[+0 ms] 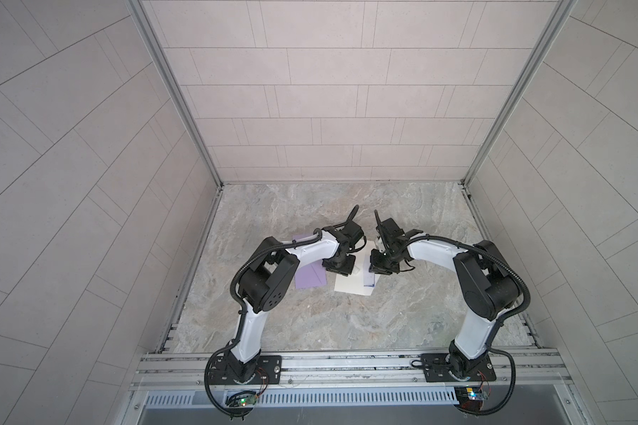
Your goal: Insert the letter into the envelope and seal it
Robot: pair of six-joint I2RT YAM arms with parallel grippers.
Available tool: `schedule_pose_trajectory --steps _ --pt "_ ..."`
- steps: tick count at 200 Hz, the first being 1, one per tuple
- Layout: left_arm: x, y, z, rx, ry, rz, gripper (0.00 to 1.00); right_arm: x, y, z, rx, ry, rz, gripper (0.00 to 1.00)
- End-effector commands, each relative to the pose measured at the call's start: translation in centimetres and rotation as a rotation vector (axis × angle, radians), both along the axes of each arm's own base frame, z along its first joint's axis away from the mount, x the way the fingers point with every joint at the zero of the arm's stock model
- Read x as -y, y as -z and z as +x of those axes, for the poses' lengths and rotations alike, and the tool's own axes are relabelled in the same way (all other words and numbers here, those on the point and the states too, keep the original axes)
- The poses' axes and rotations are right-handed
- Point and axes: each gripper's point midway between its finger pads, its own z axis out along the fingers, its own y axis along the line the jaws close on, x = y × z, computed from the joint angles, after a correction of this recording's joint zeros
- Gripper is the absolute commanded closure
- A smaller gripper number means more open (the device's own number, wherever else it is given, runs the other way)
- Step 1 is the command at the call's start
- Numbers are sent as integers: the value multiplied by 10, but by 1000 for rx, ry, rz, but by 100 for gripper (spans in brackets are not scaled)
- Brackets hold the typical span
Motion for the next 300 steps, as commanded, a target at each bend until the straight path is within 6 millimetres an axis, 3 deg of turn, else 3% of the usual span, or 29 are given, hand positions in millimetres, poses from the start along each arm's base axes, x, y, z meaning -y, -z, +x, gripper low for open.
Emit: schedule_pose_trajectory --steps 1,69,125,145,176,205,300 --pt "-3 24 -34 -150 40 21 61 -7 9 1 -15 14 37 75" --pt "0 23 -38 -167 54 5 61 -34 9 1 -18 -5 131 78" --pt "1 23 -39 -174 56 3 61 -42 19 -8 -59 25 133 78" --pt "-2 23 -38 -170 50 20 61 -32 19 -9 -39 30 50 78" --pt "-6 23 -38 -169 43 40 61 -10 -4 -1 57 50 -60 77" --pt "-6 24 -38 -171 44 37 61 -6 -18 1 84 30 -87 76" --pt "-2 22 -39 -175 48 20 62 -36 14 -29 -97 85 125 71"
